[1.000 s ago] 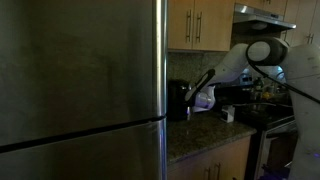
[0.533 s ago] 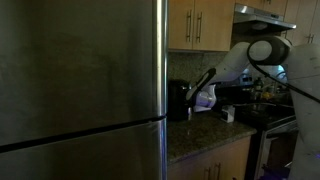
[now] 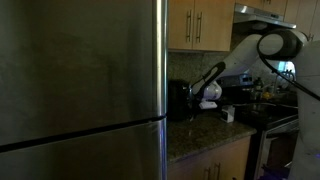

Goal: Remove the coffee kettle from the coffee maker

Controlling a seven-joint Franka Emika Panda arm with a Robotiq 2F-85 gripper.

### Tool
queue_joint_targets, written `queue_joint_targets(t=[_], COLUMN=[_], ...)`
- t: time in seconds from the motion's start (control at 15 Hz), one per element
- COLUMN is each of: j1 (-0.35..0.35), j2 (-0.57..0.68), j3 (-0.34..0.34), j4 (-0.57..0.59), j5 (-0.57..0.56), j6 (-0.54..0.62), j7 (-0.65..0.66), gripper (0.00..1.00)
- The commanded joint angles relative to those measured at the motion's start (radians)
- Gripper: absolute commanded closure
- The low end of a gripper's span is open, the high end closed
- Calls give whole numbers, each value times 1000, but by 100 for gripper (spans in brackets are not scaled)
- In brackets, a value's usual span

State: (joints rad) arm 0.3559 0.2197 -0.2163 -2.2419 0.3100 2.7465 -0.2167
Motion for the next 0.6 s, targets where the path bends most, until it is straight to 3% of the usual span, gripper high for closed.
queue_joint_targets(t=[0.0,0.07,0.13,0.27,0.33,0.53], j1=[-159,-178,-184,-167,-89,8], j2=[-31,-30,-31,-36,-35,-17], j3=[167,189,197,168,76,-84], j4=[-15,-23,-37,-76,-94,-117], j5=[-22,-31,-66,-230,-328,-595], j6=[-102,-65,-14,111,172,338], j7=[21,30,70,196,275,515], gripper=[88,88,38,30,23,1])
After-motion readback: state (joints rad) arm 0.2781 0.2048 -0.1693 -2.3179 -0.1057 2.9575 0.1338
